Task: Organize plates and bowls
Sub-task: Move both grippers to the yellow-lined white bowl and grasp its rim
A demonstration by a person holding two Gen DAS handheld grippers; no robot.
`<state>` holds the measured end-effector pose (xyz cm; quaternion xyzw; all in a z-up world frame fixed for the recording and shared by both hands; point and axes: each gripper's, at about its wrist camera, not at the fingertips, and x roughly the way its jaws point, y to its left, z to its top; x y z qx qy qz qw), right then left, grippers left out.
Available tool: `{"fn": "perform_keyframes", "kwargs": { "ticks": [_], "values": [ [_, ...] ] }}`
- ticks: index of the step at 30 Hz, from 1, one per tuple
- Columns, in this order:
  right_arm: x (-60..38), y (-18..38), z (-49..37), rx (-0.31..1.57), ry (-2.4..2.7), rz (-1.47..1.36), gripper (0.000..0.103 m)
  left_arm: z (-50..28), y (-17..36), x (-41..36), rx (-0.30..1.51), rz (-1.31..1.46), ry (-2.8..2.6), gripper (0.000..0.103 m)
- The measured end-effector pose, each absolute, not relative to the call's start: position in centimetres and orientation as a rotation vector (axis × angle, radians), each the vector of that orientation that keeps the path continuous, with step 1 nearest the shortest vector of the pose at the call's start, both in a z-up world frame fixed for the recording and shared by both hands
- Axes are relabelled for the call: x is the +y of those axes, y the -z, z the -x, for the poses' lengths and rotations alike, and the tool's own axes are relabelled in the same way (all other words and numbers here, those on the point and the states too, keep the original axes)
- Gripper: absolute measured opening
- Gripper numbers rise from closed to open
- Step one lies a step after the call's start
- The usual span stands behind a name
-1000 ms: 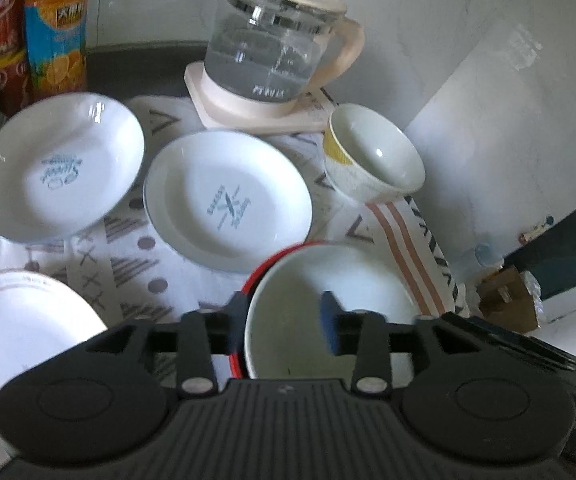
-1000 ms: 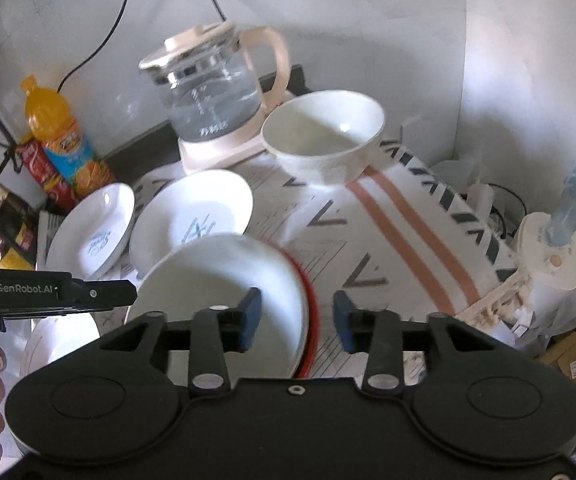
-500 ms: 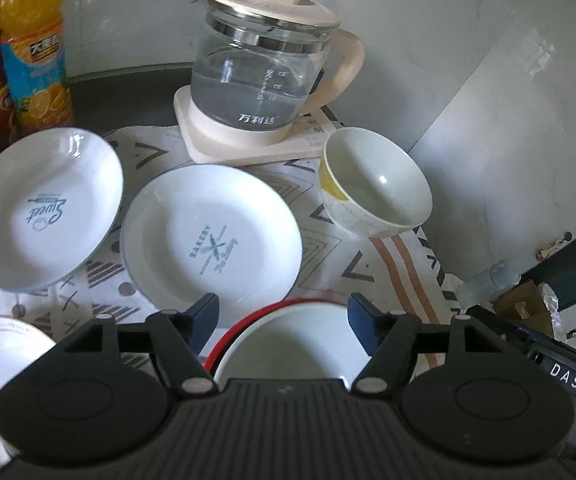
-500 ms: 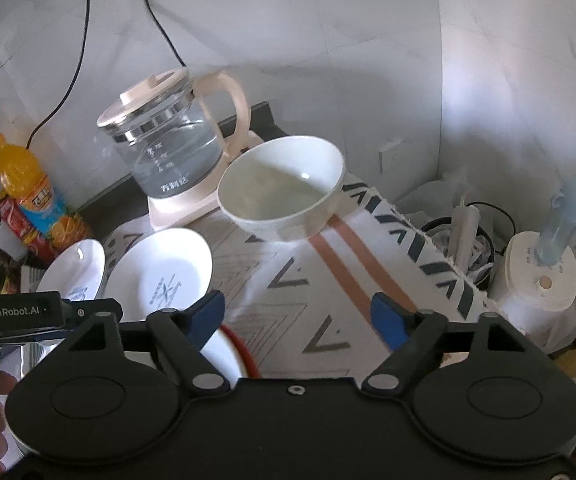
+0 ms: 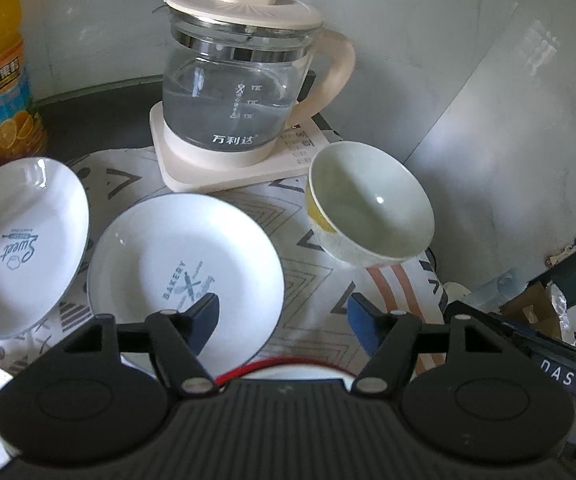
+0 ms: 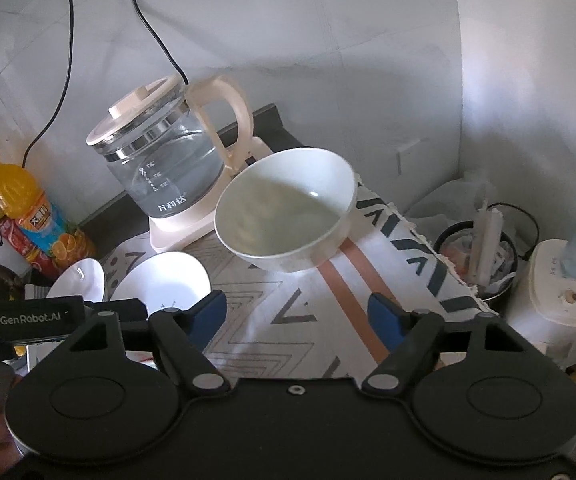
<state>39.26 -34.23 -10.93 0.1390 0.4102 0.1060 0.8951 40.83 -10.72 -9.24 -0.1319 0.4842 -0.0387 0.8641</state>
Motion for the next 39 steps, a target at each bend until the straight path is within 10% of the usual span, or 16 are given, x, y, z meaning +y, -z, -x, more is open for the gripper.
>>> {"fn": "perform_keyframes", "kwargs": {
  "ticks": [12, 26, 39],
  "values": [
    [-34.0, 13.0, -43.4, 0.926, -0.276, -0.406, 0.035, -43.0, 9.9, -11.3, 1.022, 0.265, 0.071, 0.069],
    [-34.9, 16.1, -48.1, 1.024, -0.262, -0.591, 0.035, -45.9, 10.9, -11.3, 1.017, 0.254, 0.054, 0.069],
    [-36.2, 16.0, -50.2, 1.021, -0.268, -0.584, 0.009, -49.4, 11.5, -11.9, 1.007, 0.253, 0.041, 0.069]
  ]
}}
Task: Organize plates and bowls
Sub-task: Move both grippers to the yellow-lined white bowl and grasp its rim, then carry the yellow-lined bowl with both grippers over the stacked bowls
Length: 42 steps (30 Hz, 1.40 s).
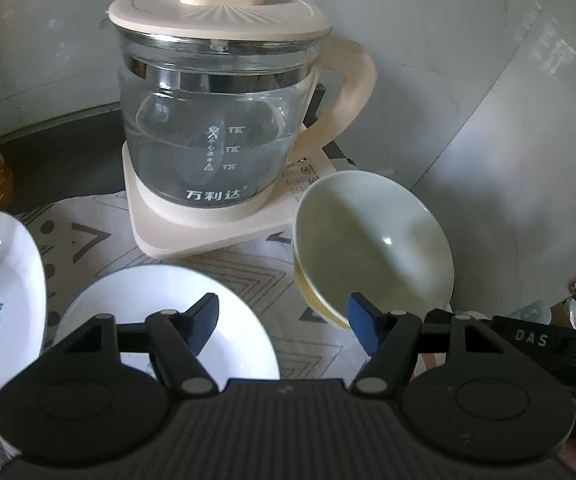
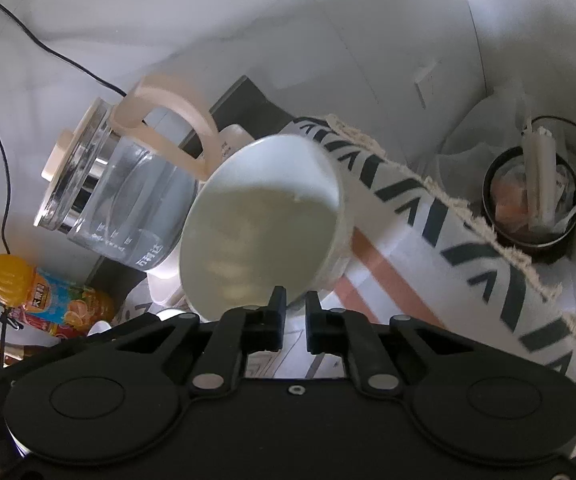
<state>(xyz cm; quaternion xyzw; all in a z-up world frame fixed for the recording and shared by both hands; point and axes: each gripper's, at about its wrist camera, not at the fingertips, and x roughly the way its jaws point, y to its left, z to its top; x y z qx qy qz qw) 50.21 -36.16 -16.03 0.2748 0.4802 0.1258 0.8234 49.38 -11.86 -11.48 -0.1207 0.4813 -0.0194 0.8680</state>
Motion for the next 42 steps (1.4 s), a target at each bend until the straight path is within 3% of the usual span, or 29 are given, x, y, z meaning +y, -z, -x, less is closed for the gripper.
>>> {"fn": "perform_keyframes", "kwargs": {
  "ticks": [9, 12, 14, 18, 21, 42],
  "values": [
    [-36.4, 15.8, -51.4, 1.006, -0.256, -0.524, 0.009, -52.5, 13.3, -11.8, 0.991, 0.283, 0.028, 0.068],
    [-36.5, 15.7, -51.9, 1.003, -0.248, -0.512, 0.008, -53.5, 14.2, -11.6, 1.006, 0.336, 0.005, 0.062],
    [-36.5, 15.7, -52.2, 1.002, -0.241, -0.502, 0.008, -53.7, 14.7, -11.6, 1.010, 0.366, -0.005, 0.053],
    [-36.5, 15.9, -52.7, 0.999, -0.229, -0.487, 0.009, -54.0, 16.2, -11.4, 1.060, 0.443, -0.030, 0.023],
    [-36.3, 16.4, -53.4, 1.022, -0.227, -0.501, 0.012, -53.9, 16.9, -10.9, 1.058, 0.553, -0.038, 0.011],
    [-35.8, 13.9, -49.1, 0.978, -0.222, -0.523, 0.012, -47.9, 12.7, -10.2, 1.052, 0.543, -0.005, 0.012]
  ]
}}
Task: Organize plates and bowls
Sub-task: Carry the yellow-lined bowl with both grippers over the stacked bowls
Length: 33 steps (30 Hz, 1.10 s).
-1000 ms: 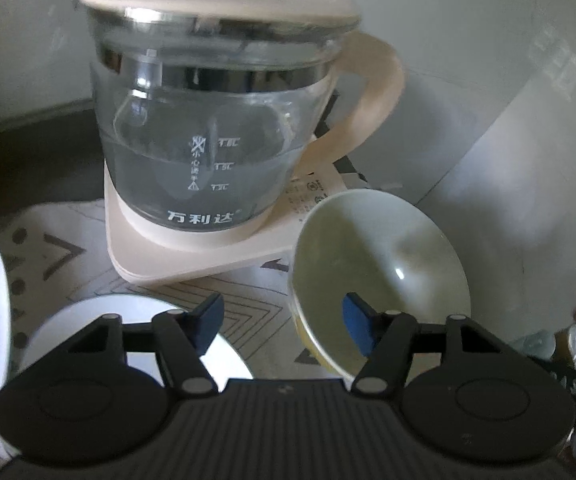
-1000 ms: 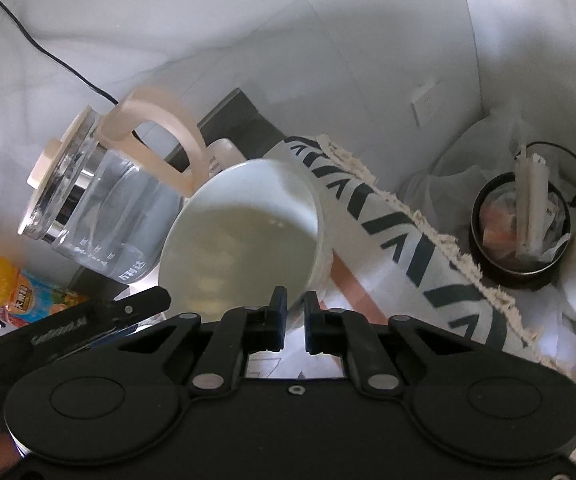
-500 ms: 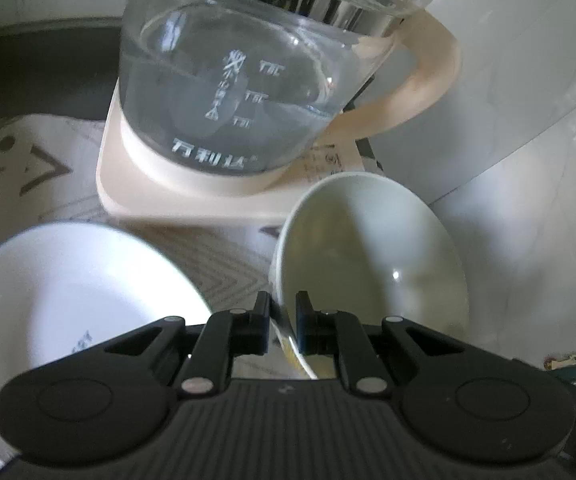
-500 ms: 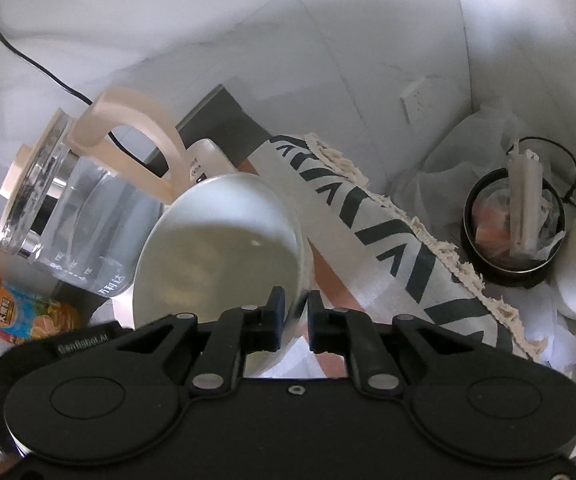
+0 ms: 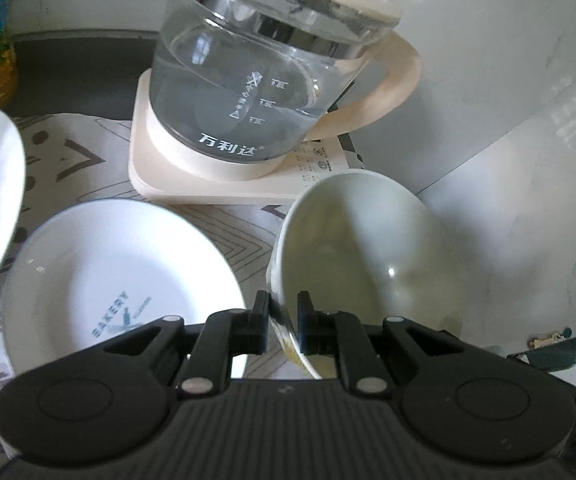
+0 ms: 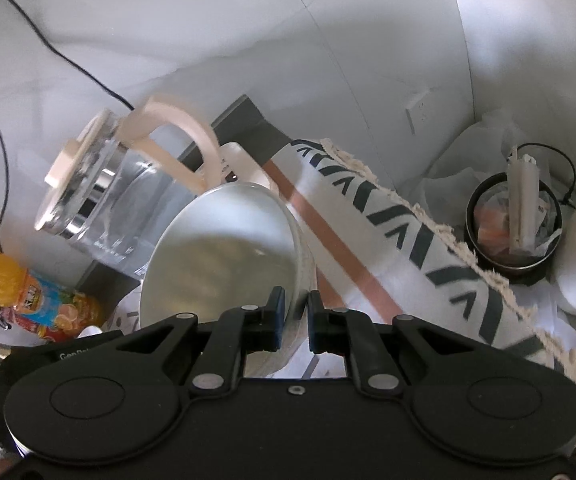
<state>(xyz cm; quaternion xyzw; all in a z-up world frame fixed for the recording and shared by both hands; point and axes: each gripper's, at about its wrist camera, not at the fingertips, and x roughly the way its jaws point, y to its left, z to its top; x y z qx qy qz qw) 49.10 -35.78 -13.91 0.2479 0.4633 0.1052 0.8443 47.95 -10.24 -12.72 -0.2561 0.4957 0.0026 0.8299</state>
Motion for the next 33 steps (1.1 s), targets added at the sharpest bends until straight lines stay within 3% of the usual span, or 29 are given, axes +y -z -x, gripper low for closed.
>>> {"fn": "perform_keyframes", "kwargs": {
  "ticks": [33],
  "values": [
    [-33.5, 7.8, -34.4, 0.827, -0.252, -0.533, 0.012, -33.8, 6.5, -7.0, 0.978, 0.523, 0.064, 0.012]
  ]
}}
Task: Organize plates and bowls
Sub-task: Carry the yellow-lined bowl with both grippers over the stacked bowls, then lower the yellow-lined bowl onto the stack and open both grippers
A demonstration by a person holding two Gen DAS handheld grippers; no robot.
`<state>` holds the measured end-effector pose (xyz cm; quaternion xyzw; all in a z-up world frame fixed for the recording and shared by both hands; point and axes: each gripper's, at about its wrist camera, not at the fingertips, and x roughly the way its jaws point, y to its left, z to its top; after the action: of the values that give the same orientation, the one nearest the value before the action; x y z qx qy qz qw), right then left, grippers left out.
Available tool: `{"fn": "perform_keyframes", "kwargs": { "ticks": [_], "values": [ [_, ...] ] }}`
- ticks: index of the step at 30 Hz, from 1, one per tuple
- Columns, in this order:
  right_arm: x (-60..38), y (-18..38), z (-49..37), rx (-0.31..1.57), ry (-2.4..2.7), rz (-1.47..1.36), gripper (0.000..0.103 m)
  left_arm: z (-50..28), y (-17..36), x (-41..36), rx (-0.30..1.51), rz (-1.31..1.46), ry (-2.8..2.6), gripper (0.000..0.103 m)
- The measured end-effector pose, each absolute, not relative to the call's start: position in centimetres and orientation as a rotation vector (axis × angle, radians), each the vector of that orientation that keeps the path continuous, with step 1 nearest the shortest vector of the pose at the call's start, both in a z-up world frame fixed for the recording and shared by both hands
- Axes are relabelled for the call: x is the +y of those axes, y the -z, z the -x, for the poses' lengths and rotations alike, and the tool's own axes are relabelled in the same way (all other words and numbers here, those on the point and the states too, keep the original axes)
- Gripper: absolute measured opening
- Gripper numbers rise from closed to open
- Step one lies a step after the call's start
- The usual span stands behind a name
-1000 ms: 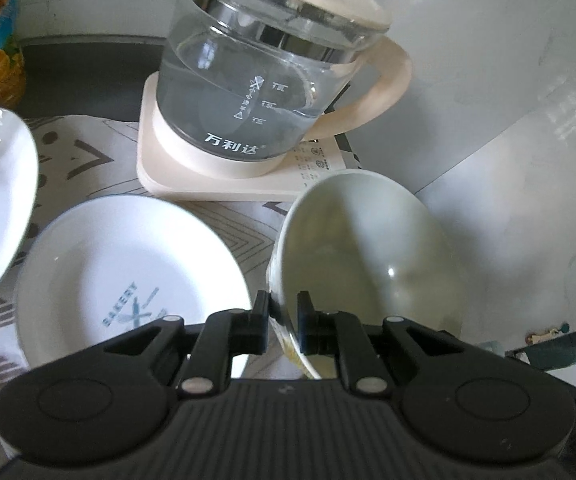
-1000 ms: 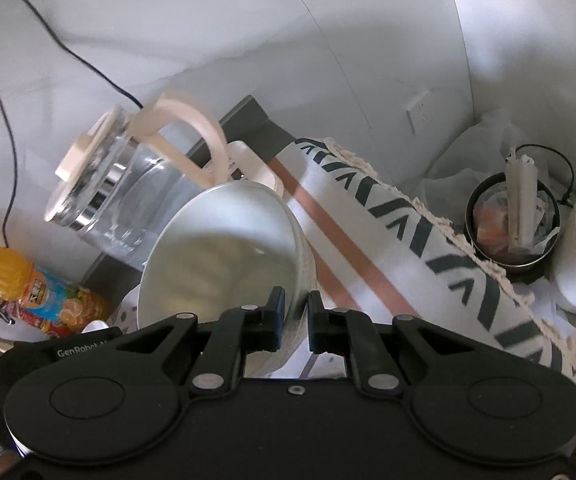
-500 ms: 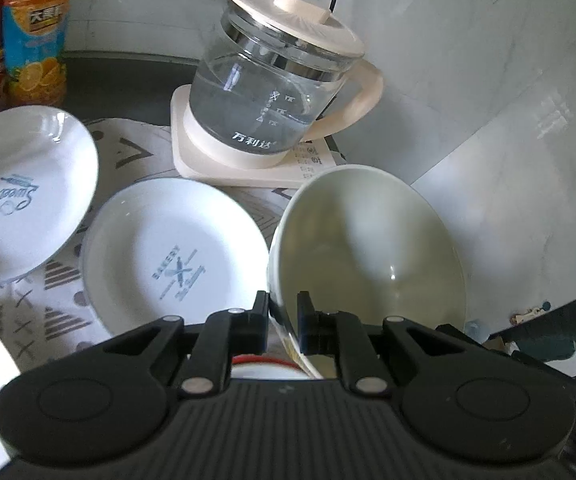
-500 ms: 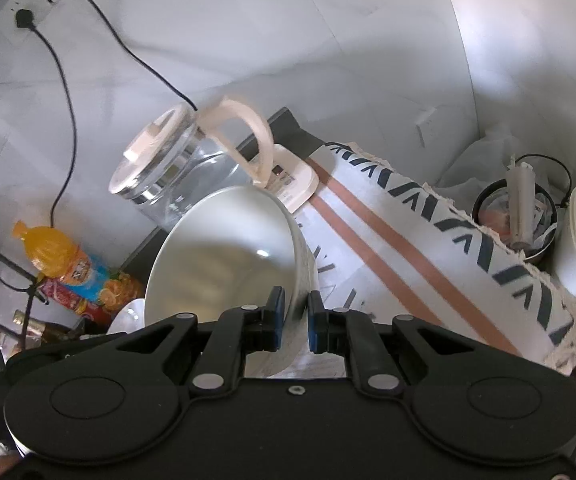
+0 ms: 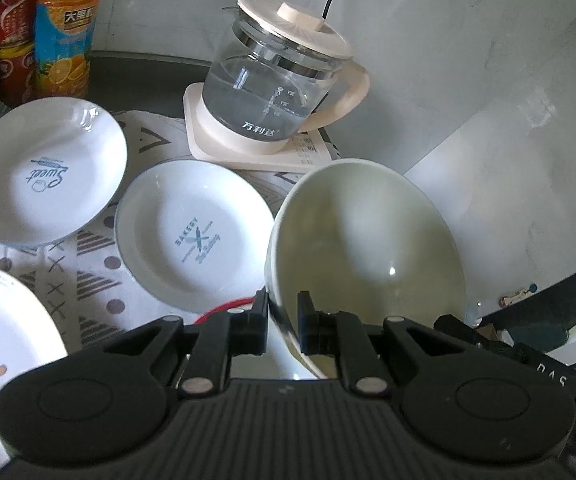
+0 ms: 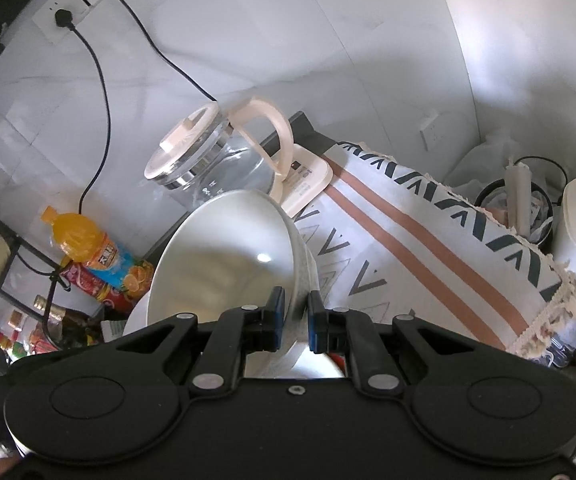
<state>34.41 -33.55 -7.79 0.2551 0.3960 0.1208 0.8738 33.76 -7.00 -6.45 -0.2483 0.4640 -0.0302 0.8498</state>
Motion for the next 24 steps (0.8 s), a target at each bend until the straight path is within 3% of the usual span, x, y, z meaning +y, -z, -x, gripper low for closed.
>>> {"fn": "perform_keyframes", "kwargs": {
  "ticks": [24],
  "values": [
    [-31.4, 9.3, -28.7, 0.892, -0.262, -0.423, 0.013, -28.3, 9.0, -5.4, 1.092, 0.522, 0.084, 0.013]
  ]
}}
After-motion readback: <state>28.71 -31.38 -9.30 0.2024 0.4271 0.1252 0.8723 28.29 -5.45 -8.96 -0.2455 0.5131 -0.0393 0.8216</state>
